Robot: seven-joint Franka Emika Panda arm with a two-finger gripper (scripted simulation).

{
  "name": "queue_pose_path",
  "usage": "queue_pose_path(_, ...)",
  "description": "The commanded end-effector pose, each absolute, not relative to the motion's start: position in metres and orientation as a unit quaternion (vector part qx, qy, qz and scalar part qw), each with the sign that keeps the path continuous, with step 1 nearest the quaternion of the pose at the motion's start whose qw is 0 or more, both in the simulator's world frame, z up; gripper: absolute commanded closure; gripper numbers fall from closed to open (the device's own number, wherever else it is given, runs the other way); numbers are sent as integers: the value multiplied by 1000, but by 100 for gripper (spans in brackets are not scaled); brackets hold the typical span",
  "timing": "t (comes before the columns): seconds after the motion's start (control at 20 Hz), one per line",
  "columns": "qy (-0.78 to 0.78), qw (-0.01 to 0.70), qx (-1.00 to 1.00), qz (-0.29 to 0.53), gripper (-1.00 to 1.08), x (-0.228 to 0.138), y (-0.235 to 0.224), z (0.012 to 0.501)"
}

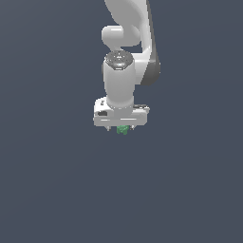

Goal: Pick up the object and move it to a goal position.

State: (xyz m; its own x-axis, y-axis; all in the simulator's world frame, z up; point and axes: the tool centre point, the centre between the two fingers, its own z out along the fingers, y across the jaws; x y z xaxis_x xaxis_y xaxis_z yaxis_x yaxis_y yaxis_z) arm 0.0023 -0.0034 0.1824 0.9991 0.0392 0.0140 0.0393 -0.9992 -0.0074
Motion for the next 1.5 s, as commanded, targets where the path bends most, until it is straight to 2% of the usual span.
queue_pose_path(0.0, -20, 4, -1000, -7, -92, 2, -3, 182)
queue_pose_path(0.45, 20, 11, -1000, -11, -92, 6, -32, 189)
queue_pose_path(0.85, 25, 10, -1000, -11, -92, 1, -29, 182)
queue_pose_path(1.45, 76, 5, -997, -5, -92, -47, -10, 134)
